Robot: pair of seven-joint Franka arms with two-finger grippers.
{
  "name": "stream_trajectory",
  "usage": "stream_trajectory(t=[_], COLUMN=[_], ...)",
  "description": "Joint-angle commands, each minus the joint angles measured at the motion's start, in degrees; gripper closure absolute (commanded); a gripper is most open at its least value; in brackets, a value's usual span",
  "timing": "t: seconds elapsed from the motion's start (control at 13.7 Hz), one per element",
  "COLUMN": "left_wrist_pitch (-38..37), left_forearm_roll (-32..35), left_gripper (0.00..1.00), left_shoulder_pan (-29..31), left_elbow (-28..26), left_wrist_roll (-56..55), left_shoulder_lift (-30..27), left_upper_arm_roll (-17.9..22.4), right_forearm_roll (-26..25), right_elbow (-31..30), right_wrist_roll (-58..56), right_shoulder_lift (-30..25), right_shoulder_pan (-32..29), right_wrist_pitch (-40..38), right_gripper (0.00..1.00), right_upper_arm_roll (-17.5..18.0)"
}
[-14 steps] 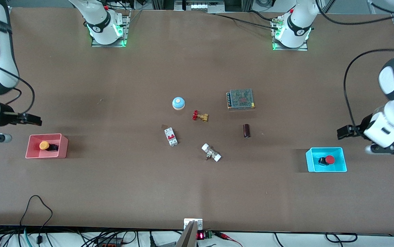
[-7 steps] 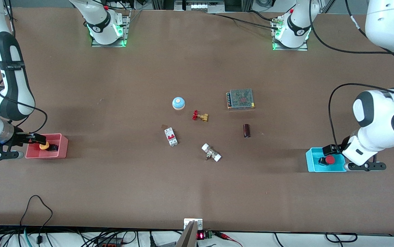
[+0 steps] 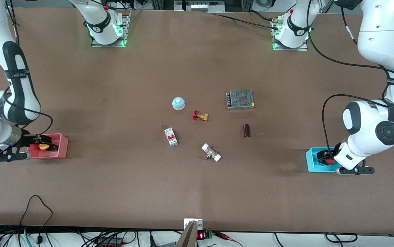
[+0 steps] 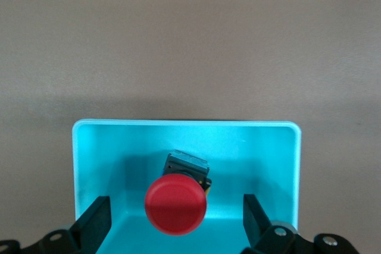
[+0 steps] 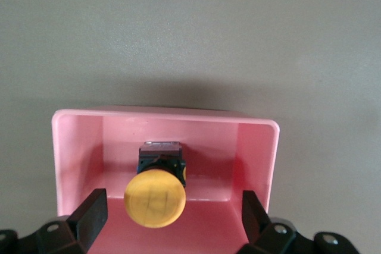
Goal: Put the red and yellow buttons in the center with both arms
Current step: 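Close the right gripper on the yellow button while the left gripper grasps the red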
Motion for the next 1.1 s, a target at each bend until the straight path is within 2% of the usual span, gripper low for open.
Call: stream_trajectory(t=[0.0,0.15,0.29,0.44,0.73,0.88,0.95,1.02], left_wrist_pitch=[-0.1,-0.3,-0.7,-0.8,-1.6,-5.2,-7.0,-8.7], left_forearm_roll=[0.0,0.0,0.0,0.0,0.0,0.1,0.1,0.0], left_gripper=[0.16,0.31,0.51,0.65,0.76,0.79,0.79,0.8], left_shoulder_pan=[0.3,0.4,0.6,0.5,0.5,0.3,0.0,-0.2], left_elbow=[1.4,1.2,1.3,1.3,1.5,2.4,2.8,3.2], left_wrist_roll=[0.9,0.7,0.5,0.3,0.2,0.4,0.3,0.2], left_shoulder_lift=[0.8,0.8,0.6,0.4,-1.0,-3.6,-5.0,-6.2], left_upper_arm_roll=[0.1,0.1,0.0,0.0,0.0,-0.1,-0.1,-0.2], right_forearm_roll=[0.4,0.5,0.5,0.4,0.4,0.5,0.5,0.5], right_elbow=[1.1,1.1,1.1,1.1,1.2,1.2,1.2,1.2], right_wrist_roll=[-0.9,-0.8,-1.0,-1.1,-1.0,-1.0,-0.9,-0.9], right_shoulder_lift=[1.0,1.8,2.1,2.8,3.7,3.8,3.8,3.9], right_shoulder_pan=[-0.1,-0.2,-0.2,-0.2,-0.3,-0.4,-0.4,-0.3], right_wrist_pitch=[0.2,0.2,0.2,0.2,0.2,0.3,0.2,0.3], right_gripper=[0.0,0.0,0.0,0.0,0.0,0.0,0.05,0.16], right_upper_arm_roll=[0.3,0.6,0.6,0.6,0.6,0.6,0.6,0.6])
